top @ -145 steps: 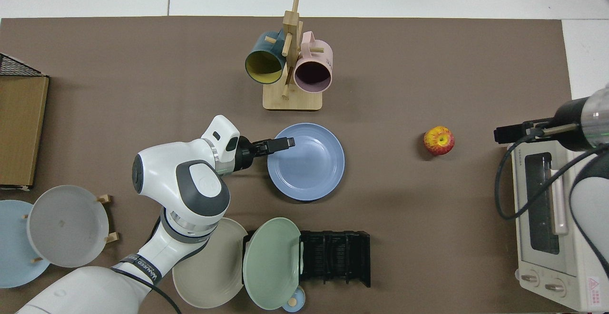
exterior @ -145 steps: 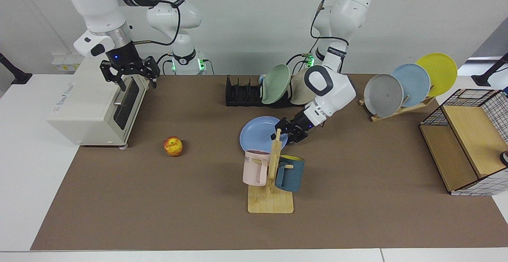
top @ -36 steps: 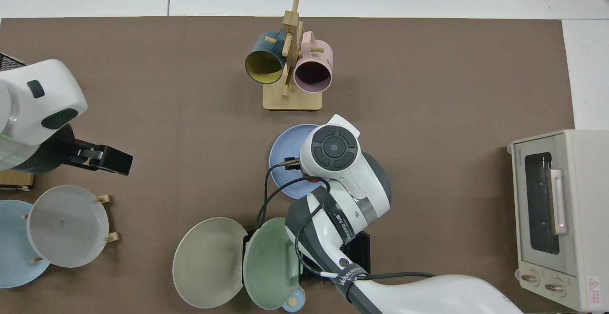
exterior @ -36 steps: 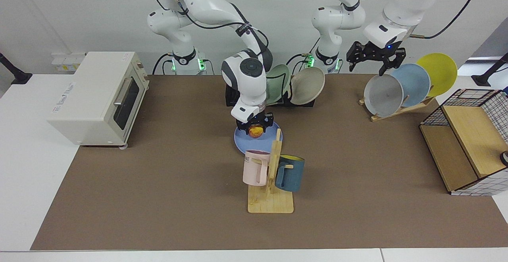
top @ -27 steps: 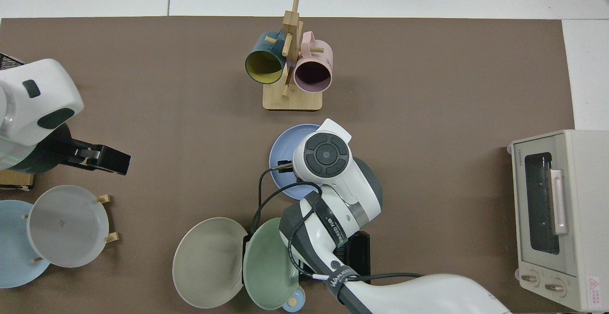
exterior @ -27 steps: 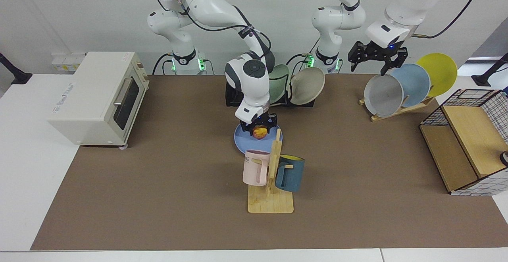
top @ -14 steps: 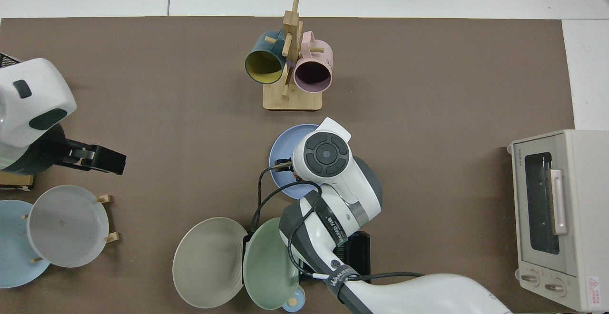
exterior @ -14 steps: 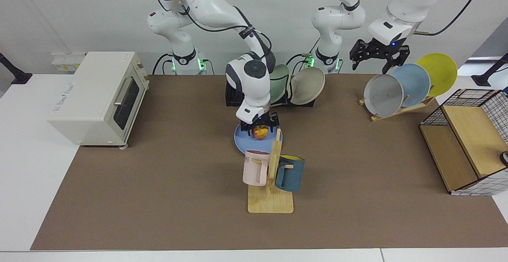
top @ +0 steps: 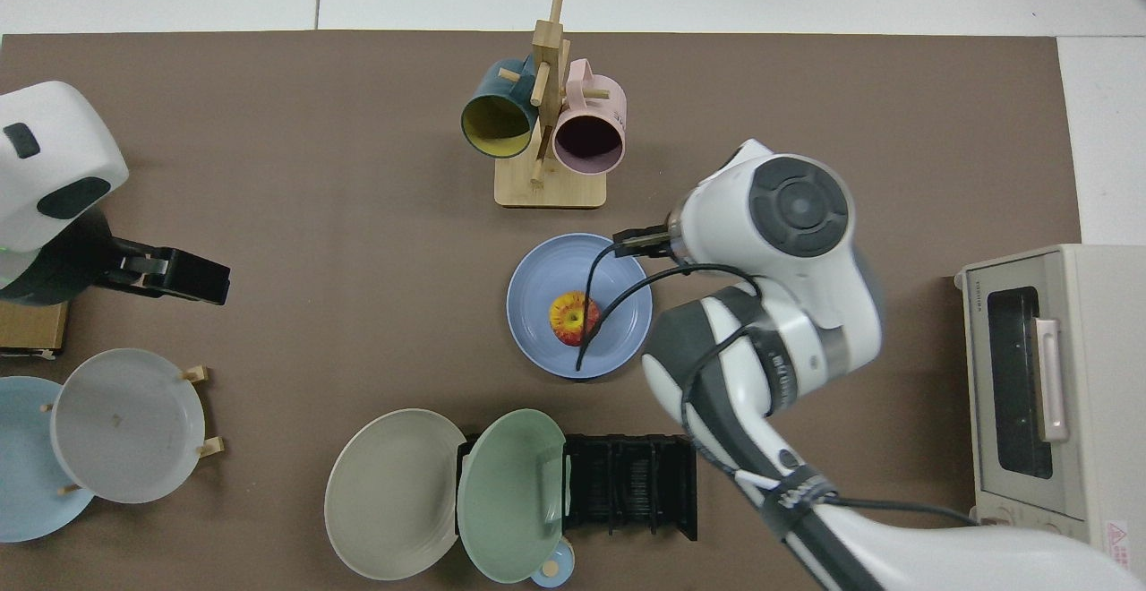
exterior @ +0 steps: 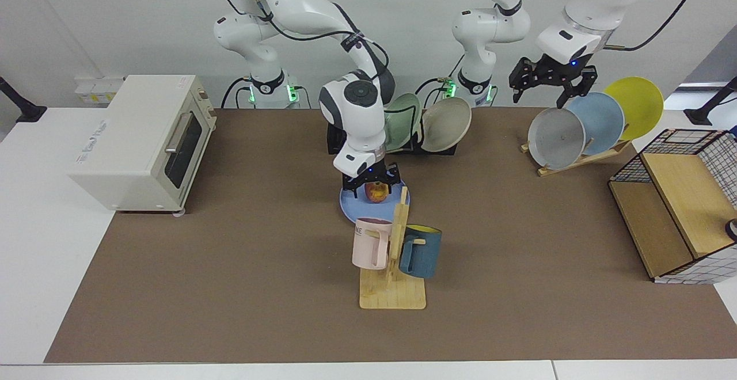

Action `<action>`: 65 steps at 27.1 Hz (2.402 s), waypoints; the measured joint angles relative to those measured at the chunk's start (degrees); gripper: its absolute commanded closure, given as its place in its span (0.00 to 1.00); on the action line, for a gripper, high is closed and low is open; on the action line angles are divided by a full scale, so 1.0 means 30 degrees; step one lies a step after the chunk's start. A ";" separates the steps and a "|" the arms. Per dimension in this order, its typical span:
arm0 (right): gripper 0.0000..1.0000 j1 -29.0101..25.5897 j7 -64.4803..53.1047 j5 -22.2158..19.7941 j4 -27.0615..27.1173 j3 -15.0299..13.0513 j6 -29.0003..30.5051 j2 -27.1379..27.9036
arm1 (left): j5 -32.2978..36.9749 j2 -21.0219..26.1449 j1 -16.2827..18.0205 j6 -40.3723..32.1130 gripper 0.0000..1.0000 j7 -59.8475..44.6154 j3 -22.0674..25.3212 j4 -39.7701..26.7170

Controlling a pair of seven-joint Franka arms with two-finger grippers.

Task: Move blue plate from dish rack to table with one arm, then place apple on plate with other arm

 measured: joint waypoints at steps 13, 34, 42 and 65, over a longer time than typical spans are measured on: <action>0.00 -0.6208 -0.6140 -0.0473 -0.0015 -0.0105 -0.3910 -0.2185 | -0.0040 0.0514 -0.0239 -0.0003 0.00 -0.0275 0.0509 0.0700; 0.00 -0.8161 -0.8090 -0.1255 0.3177 0.0113 -1.1094 -0.4972 | -0.0040 0.0307 -0.0238 -0.0026 0.00 -0.0307 0.0639 0.0771; 0.00 -0.8067 -0.8090 -0.1253 0.3170 0.0335 -1.1097 -0.4931 | -0.0040 0.0295 -0.0238 -0.0026 0.00 -0.0321 0.0664 0.0771; 0.00 -0.8067 -0.8090 -0.1252 0.3171 0.0438 -1.1097 -0.4931 | -0.0040 0.0294 -0.0238 -0.0026 0.00 -0.0333 0.0670 0.0771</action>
